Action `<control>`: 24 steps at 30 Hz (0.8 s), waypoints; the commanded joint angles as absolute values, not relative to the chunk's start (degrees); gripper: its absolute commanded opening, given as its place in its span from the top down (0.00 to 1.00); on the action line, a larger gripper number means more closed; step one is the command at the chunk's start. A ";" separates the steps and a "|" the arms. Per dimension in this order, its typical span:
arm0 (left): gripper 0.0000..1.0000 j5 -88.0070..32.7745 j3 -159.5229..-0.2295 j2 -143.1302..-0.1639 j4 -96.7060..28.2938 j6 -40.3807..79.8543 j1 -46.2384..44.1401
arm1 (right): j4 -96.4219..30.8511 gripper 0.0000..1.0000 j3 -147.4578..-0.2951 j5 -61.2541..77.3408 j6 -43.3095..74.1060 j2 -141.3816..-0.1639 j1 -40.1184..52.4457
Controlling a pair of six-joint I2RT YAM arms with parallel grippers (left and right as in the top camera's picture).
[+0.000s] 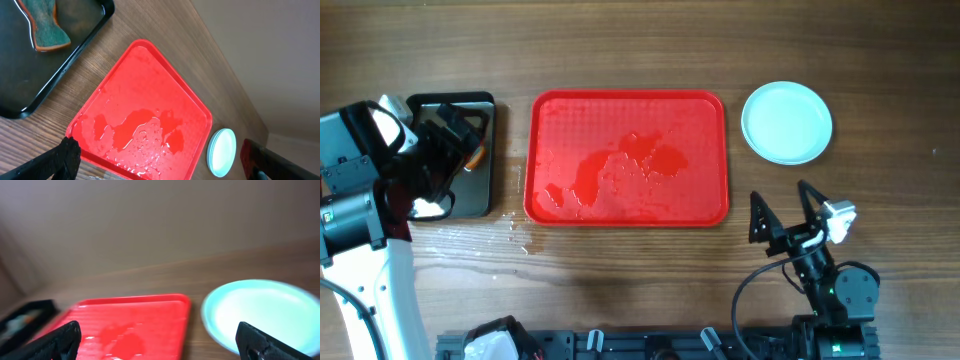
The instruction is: Clean dirty plates on tray and stack at the side
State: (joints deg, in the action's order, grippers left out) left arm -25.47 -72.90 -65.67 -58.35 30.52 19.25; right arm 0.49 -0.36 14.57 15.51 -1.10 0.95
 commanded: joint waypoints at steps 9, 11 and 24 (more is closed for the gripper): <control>0.00 -26.52 -72.97 -65.69 -58.35 30.46 19.35 | -0.16 0.00 -0.32 2.94 -1.43 -0.14 0.36; 0.00 -26.52 -72.97 -65.69 -58.35 30.46 19.35 | -0.16 0.00 -0.32 2.98 -1.34 -0.14 -0.45; 0.00 -26.52 -72.97 -65.69 -58.35 30.46 19.35 | -0.01 0.00 -0.32 2.98 -1.48 -0.14 -1.43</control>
